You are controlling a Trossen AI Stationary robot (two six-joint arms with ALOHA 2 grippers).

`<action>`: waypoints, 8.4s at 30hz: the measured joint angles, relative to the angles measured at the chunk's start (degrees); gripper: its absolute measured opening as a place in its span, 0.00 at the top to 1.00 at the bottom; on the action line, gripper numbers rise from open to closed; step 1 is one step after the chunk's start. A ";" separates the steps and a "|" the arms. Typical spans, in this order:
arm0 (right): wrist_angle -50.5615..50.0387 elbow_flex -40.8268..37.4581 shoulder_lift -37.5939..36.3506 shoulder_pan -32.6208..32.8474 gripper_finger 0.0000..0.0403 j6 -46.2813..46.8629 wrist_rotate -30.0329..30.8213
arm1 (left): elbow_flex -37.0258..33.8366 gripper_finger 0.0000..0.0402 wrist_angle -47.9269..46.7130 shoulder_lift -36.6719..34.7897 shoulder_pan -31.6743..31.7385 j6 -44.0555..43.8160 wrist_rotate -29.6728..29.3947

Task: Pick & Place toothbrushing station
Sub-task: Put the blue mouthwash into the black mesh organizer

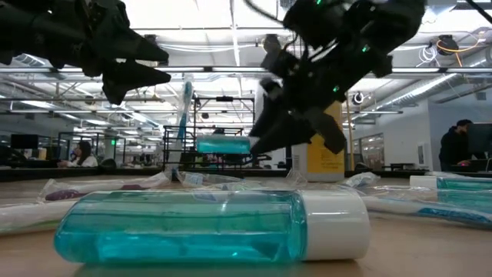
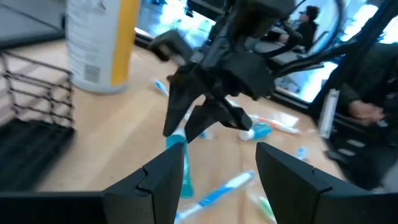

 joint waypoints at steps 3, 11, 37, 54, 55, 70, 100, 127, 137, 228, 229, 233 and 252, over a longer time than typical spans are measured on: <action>5.41 0.00 -0.16 2.59 0.78 -6.63 1.02 | 0.00 0.48 0.01 0.00 0.42 -0.73 1.71; 12.84 0.00 -0.19 5.48 0.72 -12.30 1.02 | 0.00 0.48 0.92 3.04 2.65 -8.08 1.90; 7.47 0.00 -0.02 4.34 0.76 -10.27 1.13 | 17.77 0.48 -12.43 21.24 7.34 0.29 13.75; 9.24 0.09 -0.26 4.62 0.77 -10.61 -1.96 | 17.68 0.48 -12.46 21.22 10.21 4.09 15.95; 9.33 0.09 -0.26 4.67 0.77 -10.60 -2.16 | 17.68 0.48 -12.57 21.24 10.38 3.81 17.84; 9.96 0.09 -0.24 4.65 0.77 -10.84 -1.99 | 17.68 0.52 -19.51 21.27 9.90 2.88 24.36; 11.06 0.00 -0.84 5.50 0.50 -1.65 8.59 | 17.66 0.76 -18.15 21.27 10.58 0.95 20.95; 5.54 0.11 -19.74 11.07 0.44 24.60 18.91 | 17.73 0.76 17.06 21.24 10.39 27.12 11.69; 14.33 0.09 -17.20 8.68 0.44 33.39 13.47 | 17.73 0.76 19.05 21.24 9.82 31.93 10.43; -11.47 11.11 -4.63 2.61 0.79 34.53 -6.72 | 32.43 0.42 -27.83 10.29 2.98 22.57 4.80; -11.95 11.55 -4.03 2.56 0.79 34.49 -6.75 | 34.52 0.42 -32.08 10.09 2.96 22.58 4.84; -10.57 12.11 -2.44 1.95 0.79 34.43 -6.95 | 44.05 0.42 -49.77 11.30 3.81 21.82 5.78; -9.90 12.11 -2.25 1.34 0.79 34.03 -8.11 | 48.22 0.42 -56.11 20.64 10.04 16.02 14.02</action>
